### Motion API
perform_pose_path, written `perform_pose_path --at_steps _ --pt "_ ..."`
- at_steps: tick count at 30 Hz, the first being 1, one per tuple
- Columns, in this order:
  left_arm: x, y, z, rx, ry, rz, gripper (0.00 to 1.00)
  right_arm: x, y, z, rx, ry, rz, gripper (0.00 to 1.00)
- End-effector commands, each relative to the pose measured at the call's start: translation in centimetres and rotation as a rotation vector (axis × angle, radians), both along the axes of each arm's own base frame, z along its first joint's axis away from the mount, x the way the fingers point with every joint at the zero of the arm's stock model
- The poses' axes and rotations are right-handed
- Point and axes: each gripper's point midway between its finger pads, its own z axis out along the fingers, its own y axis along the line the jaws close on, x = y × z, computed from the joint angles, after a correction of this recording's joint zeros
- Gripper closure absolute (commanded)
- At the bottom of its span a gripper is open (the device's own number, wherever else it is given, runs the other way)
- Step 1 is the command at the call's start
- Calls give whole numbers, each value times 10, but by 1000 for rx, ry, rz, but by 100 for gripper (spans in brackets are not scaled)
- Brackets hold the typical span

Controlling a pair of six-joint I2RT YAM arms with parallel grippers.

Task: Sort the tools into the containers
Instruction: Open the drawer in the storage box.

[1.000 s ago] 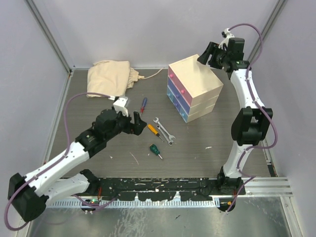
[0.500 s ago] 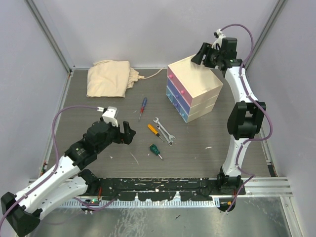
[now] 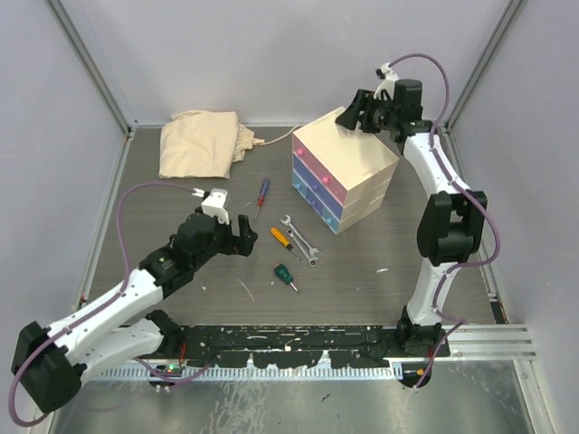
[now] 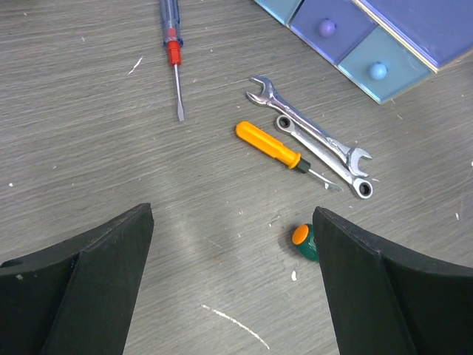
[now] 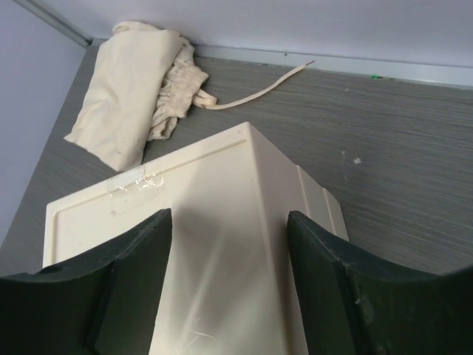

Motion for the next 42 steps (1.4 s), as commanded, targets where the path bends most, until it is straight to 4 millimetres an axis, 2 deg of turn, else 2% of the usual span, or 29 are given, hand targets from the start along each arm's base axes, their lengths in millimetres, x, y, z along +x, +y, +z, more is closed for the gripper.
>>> perform_pose_path --at_steps 1,3,5,8,10,14,16,19,21,24,29,32,39,42 --pt "29 -20 29 -60 -105 2 11 -49 43 15 78 51 152 33" --pt "37 -29 27 -55 -102 -17 12 -56 49 15 76 48 174 32" --pt "45 -38 23 -57 -100 -36 17 -59 53 18 73 37 186 32" --pt "58 -49 15 -50 -85 -62 20 -53 49 30 58 7 160 32" --pt "65 -54 12 -52 -77 -78 21 -47 43 45 34 -32 118 32" --pt "78 -63 2 -56 -55 -111 21 -40 16 95 -27 -158 -48 31" --pt "84 -66 -2 -52 -49 -117 21 -45 2 117 -55 -214 -125 30" --pt "93 -72 -8 -43 -39 -132 22 -58 -15 133 -95 -258 -201 30" --pt "99 -77 -10 -44 -38 -145 23 -70 -22 135 -119 -264 -220 31" --pt "106 -86 -15 -55 -30 -168 26 -93 -22 132 -143 -262 -209 32" --pt "114 -105 -24 -87 -24 -226 33 -127 -8 117 -191 -239 -165 35" --pt "123 -112 -34 -95 -28 -232 34 -142 8 109 -198 -229 -132 36" --pt "140 -119 -46 -118 -33 -229 34 -145 24 89 -287 -203 -118 38" --pt "147 -119 -48 -154 -47 -209 31 -143 28 81 -323 -192 -113 38"
